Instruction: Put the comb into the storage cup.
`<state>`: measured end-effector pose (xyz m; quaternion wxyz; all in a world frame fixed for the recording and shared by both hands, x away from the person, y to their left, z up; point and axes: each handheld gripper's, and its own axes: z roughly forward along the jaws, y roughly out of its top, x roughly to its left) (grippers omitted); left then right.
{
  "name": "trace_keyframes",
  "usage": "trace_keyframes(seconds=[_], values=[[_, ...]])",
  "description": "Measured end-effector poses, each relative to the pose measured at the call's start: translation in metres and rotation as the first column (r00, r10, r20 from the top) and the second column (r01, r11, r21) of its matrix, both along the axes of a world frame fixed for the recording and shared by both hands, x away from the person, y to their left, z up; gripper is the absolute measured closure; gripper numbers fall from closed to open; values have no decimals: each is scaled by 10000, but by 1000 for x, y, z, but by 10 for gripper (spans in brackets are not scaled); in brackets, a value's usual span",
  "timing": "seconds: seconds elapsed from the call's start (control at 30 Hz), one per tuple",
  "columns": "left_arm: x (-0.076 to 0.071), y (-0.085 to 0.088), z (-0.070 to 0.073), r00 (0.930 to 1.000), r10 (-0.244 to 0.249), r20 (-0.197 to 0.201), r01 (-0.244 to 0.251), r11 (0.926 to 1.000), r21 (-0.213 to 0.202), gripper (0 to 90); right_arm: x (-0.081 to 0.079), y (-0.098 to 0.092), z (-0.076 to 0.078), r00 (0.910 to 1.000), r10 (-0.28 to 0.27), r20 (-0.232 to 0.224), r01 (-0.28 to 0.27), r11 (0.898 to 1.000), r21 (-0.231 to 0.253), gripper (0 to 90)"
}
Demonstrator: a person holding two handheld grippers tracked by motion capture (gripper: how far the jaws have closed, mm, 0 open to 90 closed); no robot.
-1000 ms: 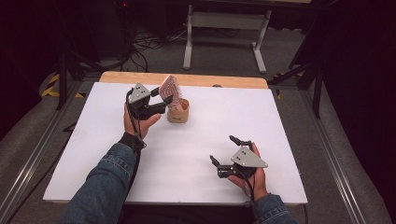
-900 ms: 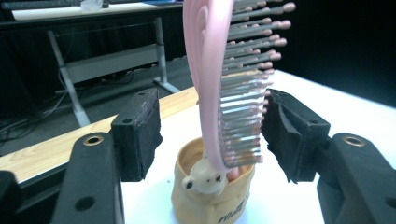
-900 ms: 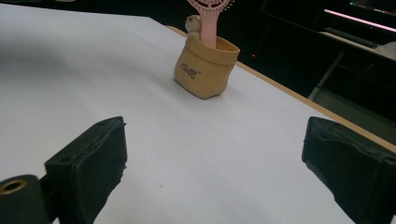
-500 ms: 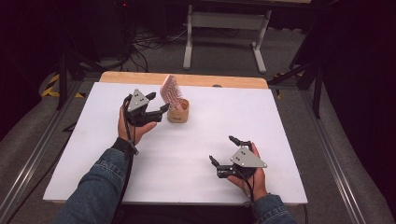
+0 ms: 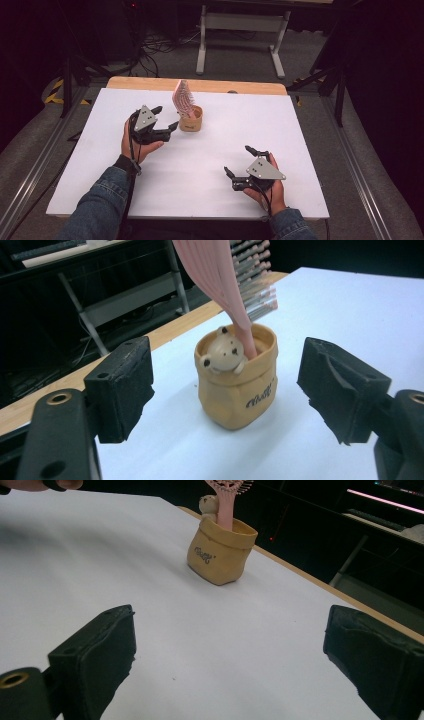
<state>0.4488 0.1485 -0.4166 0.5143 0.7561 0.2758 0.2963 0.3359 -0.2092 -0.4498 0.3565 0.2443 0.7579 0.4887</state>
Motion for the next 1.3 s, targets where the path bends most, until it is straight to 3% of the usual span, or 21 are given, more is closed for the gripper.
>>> trace_keyframes(seconds=[0.23,0.6,1.3], values=[[-7,7,-6,9999,-107,70,106,9999,118,202,-1,0,0,9999,-92,83,92,10000,5,75],[-16,15,-9,9996,-207,203,207,9998,-33,188,-1,1,0,10000,-73,64,73,9999,-72,75],[-38,14,-8,9947,-917,474,914,9958,75,151,-1,1,0,10000,-23,93,25,9999,-148,75]])
